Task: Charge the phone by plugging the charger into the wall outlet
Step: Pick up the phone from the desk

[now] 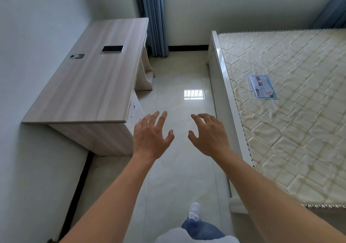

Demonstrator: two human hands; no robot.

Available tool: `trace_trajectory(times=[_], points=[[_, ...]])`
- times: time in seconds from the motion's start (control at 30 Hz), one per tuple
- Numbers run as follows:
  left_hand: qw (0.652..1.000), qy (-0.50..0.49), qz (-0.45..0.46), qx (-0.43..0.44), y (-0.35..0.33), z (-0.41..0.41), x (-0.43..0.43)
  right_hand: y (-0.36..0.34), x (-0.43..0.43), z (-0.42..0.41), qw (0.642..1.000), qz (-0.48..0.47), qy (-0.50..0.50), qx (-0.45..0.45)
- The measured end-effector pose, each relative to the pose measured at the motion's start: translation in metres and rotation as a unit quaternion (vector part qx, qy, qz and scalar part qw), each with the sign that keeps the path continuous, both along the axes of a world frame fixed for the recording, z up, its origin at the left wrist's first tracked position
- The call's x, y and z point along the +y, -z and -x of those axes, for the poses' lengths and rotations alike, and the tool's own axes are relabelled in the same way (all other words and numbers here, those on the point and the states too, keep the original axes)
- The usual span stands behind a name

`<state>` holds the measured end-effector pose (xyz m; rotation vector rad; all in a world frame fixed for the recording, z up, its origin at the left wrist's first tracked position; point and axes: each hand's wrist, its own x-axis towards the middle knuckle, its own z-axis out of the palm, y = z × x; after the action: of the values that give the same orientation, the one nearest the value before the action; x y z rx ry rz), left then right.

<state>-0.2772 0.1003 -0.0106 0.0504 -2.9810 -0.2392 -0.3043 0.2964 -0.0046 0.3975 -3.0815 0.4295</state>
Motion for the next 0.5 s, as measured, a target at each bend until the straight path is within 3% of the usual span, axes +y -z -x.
trace_trajectory(times=[0.5], points=[[1.000,0.000,-0.007,-0.009,0.011,0.176,0.029,0.017,0.025,0.174,1.000,0.011,-0.001,-0.010]])
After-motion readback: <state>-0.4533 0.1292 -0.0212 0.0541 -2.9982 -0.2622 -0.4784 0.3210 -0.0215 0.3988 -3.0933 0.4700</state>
